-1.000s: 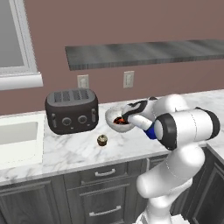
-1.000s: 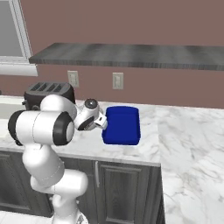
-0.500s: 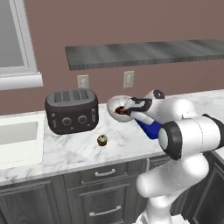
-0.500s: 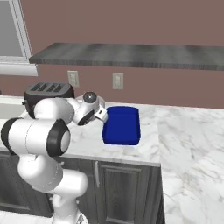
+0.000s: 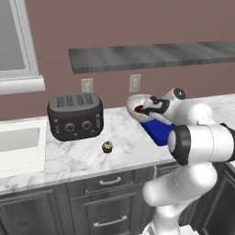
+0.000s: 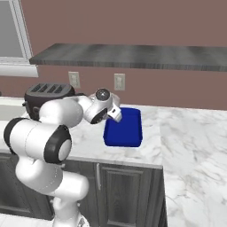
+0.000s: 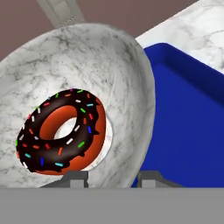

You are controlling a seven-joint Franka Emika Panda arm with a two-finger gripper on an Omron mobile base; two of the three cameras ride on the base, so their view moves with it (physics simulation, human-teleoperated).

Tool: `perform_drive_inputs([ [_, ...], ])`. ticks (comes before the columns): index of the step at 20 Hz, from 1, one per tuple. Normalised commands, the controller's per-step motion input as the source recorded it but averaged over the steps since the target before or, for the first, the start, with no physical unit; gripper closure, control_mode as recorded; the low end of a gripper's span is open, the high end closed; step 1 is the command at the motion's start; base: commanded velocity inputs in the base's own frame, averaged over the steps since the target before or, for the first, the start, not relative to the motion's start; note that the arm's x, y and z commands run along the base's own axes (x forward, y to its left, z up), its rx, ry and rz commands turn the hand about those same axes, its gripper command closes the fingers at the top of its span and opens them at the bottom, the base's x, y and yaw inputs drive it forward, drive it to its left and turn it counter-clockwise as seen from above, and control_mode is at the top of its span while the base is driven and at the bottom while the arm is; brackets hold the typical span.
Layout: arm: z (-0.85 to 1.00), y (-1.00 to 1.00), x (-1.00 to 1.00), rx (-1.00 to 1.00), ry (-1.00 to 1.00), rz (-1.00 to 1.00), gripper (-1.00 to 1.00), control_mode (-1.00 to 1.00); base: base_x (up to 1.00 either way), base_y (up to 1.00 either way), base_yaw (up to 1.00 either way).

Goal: Place the bowl with donut and the cupcake onto the tray.

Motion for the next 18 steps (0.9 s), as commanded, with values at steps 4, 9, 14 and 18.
perform_drive_inputs([
  [4,-0.05,-0.76,0.0,0.0,0.0,-0.07,1.0,-1.0,0.0,0.0,0.0],
  [9,-0.01,-0.27,0.0,0.0,-0.01,-0.01,1.0,-1.0,0.0,0.0,0.0],
  [14,-0.17,-0.05,0.0,-0.02,0.0,0.0,1.0,-1.0,0.0,0.0,0.0],
  [18,-0.29,-0.1,0.04,-0.04,0.0,0.0,1.0,-1.0,0.0,0.0,0.0],
])
